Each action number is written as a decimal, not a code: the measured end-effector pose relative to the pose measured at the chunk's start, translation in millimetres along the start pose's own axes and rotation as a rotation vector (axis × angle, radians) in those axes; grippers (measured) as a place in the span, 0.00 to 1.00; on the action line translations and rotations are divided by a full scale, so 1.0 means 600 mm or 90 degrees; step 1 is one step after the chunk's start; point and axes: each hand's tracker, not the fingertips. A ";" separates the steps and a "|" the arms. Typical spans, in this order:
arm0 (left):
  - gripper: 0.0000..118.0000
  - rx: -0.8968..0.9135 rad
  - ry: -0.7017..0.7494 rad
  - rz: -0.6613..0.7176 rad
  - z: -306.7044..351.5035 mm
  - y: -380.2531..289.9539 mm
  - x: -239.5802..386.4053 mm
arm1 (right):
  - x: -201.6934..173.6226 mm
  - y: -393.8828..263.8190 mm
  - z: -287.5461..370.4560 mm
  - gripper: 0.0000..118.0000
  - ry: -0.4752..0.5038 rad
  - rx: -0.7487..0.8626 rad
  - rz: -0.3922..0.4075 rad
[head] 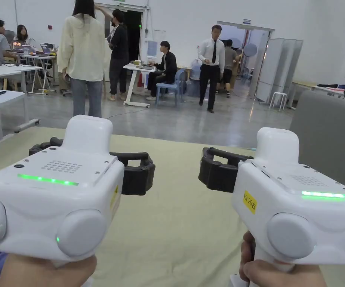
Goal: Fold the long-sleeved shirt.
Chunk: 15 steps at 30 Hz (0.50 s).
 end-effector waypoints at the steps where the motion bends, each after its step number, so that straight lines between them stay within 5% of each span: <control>1: 1.00 -0.004 -0.004 0.003 -0.001 0.001 -0.001 | -0.001 0.000 0.000 1.00 0.001 -0.001 0.000; 15: 1.00 -0.013 -0.019 0.025 -0.004 0.004 -0.003 | 0.000 0.005 0.002 1.00 0.002 0.003 0.000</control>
